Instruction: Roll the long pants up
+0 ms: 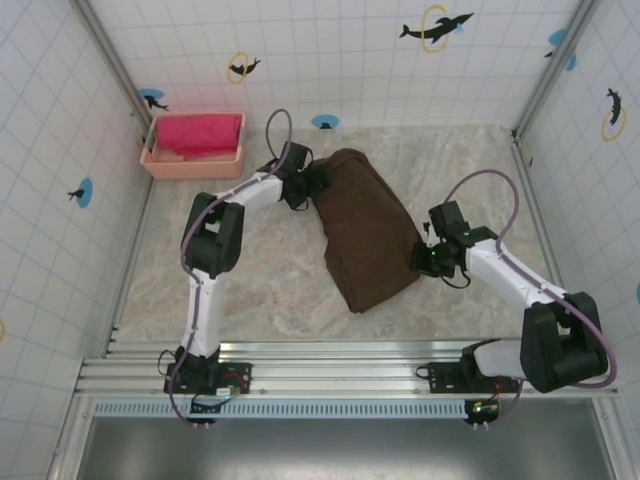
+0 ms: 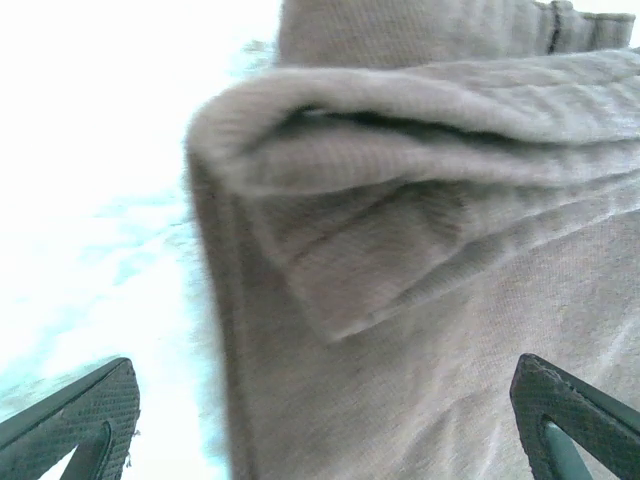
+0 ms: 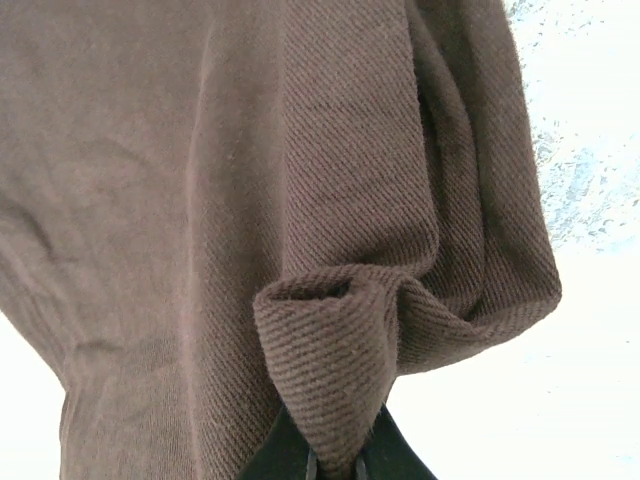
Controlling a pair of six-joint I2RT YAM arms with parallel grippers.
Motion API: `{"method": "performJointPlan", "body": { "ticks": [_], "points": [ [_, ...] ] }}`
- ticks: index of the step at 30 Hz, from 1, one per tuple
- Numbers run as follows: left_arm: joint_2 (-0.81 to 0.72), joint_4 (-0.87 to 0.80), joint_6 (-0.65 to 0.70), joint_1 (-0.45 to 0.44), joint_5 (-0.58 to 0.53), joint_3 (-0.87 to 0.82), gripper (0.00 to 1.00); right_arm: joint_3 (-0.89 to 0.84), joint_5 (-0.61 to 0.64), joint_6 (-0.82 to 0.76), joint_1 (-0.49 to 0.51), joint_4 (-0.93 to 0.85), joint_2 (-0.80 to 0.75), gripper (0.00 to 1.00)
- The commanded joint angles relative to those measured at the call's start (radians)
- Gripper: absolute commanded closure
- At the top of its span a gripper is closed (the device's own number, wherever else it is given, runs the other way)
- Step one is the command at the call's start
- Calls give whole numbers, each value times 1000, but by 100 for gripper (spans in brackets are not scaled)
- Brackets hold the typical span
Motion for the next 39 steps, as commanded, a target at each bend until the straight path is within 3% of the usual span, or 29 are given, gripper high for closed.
{"method": "performJointPlan", "body": {
  "ticks": [1, 5, 8, 12, 15, 20, 26, 34, 39],
  "points": [
    [-171, -78, 5, -8, -25, -115, 3, -17, 135, 188, 56, 157, 7, 100],
    [-420, 11, -161, -16, -63, -437, 3, -16, 172, 319, 116, 284, 75, 100],
    [-577, 34, -259, -49, -117, -590, 3, 5, 281, 433, 201, 282, 105, 100],
    [-754, 34, -422, -131, -217, -728, 4, 84, 542, 662, 337, -5, 109, 100],
    [-842, 69, -569, -242, -291, -818, 5, 112, 634, 771, 387, -111, 119, 100],
    [-876, 187, -818, -409, -376, -944, 10, 131, 724, 799, 403, -184, 131, 100],
    [-842, 222, -1038, -603, -488, -976, 9, 92, 703, 845, 406, -150, 130, 100],
    [-716, 338, -1287, -793, -601, -982, 10, 37, 701, 844, 411, -133, 95, 100],
    [-669, 322, -1389, -872, -634, -961, 13, 12, 714, 831, 408, -133, 63, 100]
  ]
}}
